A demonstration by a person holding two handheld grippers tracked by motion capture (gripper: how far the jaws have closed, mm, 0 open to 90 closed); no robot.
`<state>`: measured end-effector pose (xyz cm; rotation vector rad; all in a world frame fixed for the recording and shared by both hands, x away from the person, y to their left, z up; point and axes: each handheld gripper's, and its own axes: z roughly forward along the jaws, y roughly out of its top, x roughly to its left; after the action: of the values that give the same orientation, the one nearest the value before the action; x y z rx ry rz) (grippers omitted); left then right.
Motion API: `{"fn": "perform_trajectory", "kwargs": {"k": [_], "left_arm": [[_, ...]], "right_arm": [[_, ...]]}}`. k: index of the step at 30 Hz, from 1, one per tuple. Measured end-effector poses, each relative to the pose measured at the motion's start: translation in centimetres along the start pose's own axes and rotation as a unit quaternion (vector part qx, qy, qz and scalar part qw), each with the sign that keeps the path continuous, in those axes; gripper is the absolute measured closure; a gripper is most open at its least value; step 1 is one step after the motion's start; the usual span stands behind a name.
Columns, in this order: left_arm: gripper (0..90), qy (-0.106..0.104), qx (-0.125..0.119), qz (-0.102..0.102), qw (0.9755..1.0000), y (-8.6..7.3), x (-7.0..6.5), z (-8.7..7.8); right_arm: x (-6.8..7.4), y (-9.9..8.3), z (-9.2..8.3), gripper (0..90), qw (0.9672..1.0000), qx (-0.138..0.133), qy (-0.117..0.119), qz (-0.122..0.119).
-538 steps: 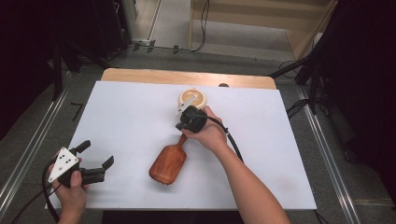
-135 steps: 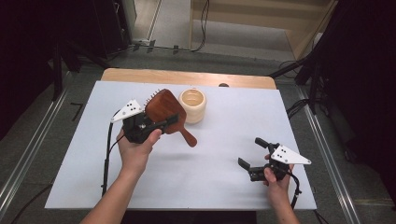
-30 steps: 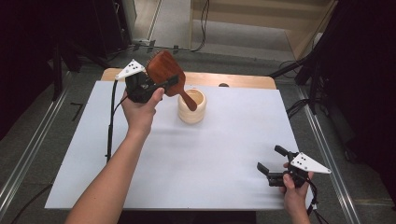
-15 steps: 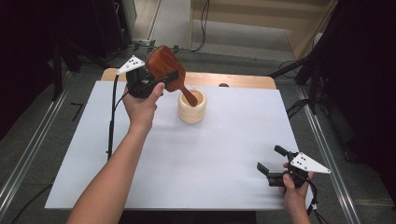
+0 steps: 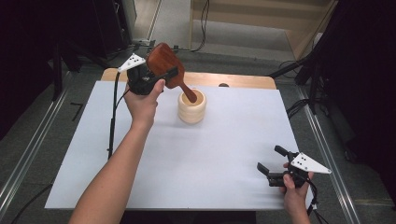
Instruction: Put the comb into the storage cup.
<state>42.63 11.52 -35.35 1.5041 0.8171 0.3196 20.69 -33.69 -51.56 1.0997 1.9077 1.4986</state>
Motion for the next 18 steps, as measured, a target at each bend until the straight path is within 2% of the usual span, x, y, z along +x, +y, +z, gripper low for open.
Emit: {"fn": "perform_trajectory", "kwargs": {"k": [18], "left_arm": [[59.6,0.014,0.010,0.002,0.9998,-1.0,0.3,1.4]], "right_arm": [[0.0,0.0,0.0,0.0,1.0000,-0.001,0.002,-0.001]]}}
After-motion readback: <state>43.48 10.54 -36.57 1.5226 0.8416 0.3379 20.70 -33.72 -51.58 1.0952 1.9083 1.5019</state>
